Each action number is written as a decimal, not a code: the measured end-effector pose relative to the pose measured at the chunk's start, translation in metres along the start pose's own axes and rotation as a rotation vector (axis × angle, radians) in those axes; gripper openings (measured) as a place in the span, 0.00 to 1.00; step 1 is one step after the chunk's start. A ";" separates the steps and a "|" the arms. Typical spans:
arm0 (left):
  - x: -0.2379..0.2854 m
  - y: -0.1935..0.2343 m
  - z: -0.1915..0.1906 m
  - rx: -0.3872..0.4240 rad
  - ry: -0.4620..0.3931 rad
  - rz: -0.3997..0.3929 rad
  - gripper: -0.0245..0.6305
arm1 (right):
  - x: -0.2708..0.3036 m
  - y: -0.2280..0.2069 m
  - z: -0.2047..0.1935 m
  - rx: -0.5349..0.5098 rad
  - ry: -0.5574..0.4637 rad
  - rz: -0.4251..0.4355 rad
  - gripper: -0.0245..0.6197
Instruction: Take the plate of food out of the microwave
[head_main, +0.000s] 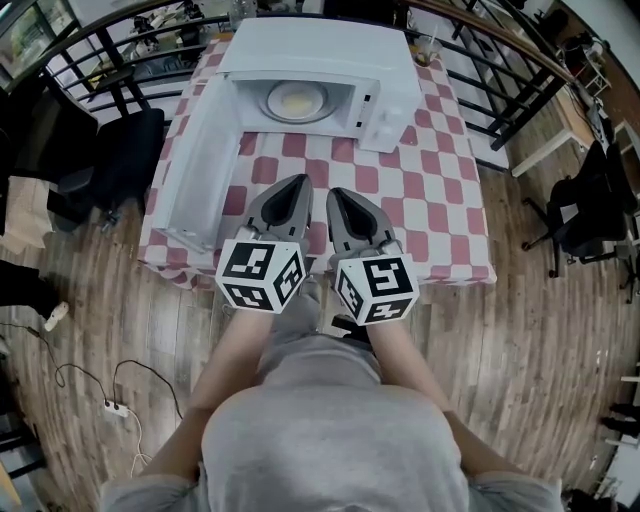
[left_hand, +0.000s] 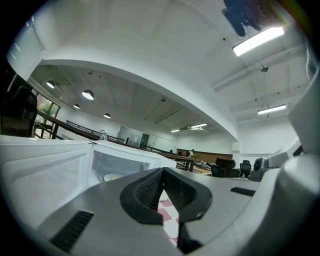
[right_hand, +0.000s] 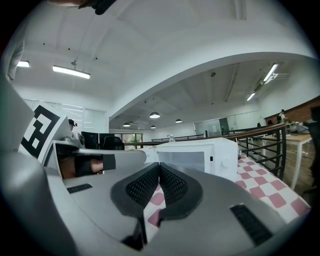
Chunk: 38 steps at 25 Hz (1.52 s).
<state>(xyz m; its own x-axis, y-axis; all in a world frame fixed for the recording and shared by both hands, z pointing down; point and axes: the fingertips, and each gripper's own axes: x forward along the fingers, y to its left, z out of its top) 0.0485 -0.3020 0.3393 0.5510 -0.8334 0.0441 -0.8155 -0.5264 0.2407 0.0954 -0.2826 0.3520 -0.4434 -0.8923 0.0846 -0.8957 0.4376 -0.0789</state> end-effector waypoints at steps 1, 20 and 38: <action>0.003 0.002 0.000 -0.002 -0.002 -0.001 0.04 | 0.003 -0.001 0.000 -0.001 -0.001 0.001 0.08; 0.082 0.051 -0.001 -0.011 0.026 0.012 0.04 | 0.087 -0.047 0.002 -0.005 0.025 0.025 0.08; 0.126 0.093 -0.032 -0.457 0.115 -0.075 0.38 | 0.129 -0.072 -0.018 0.012 0.078 0.022 0.08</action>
<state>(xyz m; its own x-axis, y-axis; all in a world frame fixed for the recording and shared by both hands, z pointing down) 0.0474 -0.4505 0.3979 0.6428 -0.7579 0.1111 -0.6252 -0.4353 0.6478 0.1020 -0.4277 0.3864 -0.4649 -0.8708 0.1597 -0.8853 0.4556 -0.0931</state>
